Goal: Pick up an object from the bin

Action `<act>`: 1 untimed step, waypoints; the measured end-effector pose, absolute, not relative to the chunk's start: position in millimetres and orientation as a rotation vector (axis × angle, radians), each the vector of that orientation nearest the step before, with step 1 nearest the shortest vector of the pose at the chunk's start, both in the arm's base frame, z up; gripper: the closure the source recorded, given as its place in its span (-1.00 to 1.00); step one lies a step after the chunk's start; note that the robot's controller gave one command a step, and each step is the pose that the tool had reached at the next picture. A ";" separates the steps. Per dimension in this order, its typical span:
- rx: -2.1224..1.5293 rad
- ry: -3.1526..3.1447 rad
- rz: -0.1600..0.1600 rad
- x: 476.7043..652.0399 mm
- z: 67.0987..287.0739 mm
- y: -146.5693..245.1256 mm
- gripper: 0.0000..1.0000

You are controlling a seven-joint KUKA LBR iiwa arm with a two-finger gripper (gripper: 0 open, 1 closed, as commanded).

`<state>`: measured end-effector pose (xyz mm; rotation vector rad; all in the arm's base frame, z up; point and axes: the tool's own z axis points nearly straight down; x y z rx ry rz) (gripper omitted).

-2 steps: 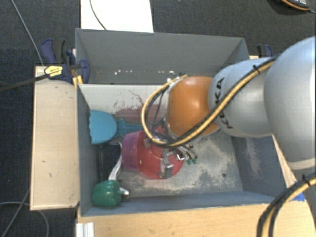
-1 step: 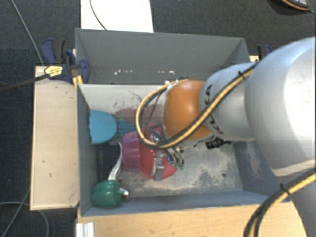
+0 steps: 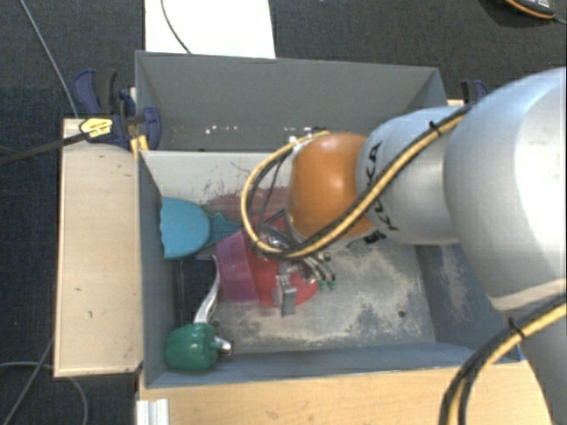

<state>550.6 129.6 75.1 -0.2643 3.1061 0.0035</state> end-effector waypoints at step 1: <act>-0.086 3.123 0.006 545.3 158.7 137.3 -1.00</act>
Offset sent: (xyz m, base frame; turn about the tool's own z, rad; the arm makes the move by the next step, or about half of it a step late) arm -0.0259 -0.0162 0.2107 0.0546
